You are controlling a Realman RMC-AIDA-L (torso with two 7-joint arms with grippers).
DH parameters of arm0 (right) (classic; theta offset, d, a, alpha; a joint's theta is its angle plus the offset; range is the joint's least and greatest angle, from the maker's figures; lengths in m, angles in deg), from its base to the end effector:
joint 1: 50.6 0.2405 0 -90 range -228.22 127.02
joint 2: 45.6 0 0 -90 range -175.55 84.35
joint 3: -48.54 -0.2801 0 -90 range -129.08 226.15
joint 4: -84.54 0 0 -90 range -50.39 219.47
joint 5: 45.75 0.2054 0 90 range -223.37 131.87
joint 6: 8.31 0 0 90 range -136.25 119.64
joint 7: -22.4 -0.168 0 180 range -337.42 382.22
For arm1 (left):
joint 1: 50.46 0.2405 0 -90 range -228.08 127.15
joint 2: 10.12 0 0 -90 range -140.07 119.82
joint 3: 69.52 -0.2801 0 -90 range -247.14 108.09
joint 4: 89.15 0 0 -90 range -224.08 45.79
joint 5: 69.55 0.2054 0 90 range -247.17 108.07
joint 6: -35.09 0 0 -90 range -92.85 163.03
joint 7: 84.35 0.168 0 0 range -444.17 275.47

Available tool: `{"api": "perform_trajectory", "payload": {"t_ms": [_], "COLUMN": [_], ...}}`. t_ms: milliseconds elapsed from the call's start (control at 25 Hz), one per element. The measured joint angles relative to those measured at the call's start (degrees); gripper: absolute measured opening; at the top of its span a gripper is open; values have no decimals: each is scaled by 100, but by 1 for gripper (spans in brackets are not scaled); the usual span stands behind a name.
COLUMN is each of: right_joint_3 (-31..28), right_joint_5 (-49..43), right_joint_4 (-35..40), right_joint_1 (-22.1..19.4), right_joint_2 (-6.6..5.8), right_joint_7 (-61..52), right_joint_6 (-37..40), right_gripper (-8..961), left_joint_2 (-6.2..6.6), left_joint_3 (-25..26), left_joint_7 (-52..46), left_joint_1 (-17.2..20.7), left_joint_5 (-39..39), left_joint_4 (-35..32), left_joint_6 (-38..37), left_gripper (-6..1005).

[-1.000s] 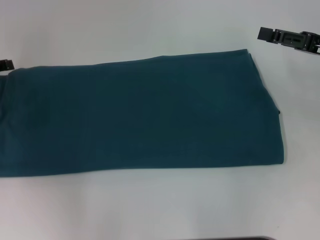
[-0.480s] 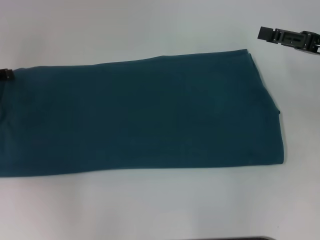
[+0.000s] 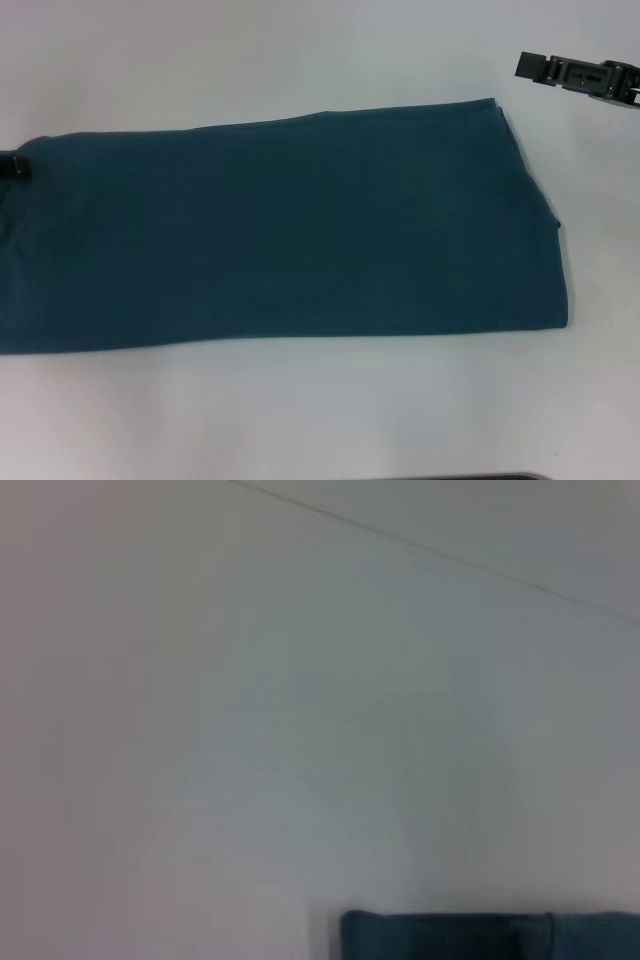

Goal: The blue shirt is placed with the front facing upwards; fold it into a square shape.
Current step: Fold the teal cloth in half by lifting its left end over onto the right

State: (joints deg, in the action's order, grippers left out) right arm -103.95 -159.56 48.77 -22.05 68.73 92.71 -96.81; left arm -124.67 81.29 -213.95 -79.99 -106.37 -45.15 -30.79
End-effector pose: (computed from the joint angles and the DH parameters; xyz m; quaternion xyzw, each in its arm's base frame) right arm 0.3081 0.3583 0.0286 -0.7964 0.4871 0.3238 0.1536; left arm -0.3971 0.3744 0.0471 -0.7180 -0.6069 -0.0817 0.3310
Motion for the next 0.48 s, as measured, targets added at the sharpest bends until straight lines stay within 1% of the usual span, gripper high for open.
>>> {"api": "perform_trajectory", "payload": {"t_ms": [240,480], "right_joint_3": [0,-6], "right_joint_5": [0,0], "right_joint_4": [-9,-15], "right_joint_1": [2,2], "right_joint_2": [-9,-9], "right_joint_7": [0,0], "right_joint_6": [1,7], "right_gripper": [717,717], "left_joint_2": [16,79], "left_joint_3": [1,-46], "left_joint_7": [4,-1], "left_joint_1": [-3,-6], "left_joint_5": [8,10], "left_joint_4": [35,44], "left_joint_6": [-295,-469], "left_gripper": [875,875]}}
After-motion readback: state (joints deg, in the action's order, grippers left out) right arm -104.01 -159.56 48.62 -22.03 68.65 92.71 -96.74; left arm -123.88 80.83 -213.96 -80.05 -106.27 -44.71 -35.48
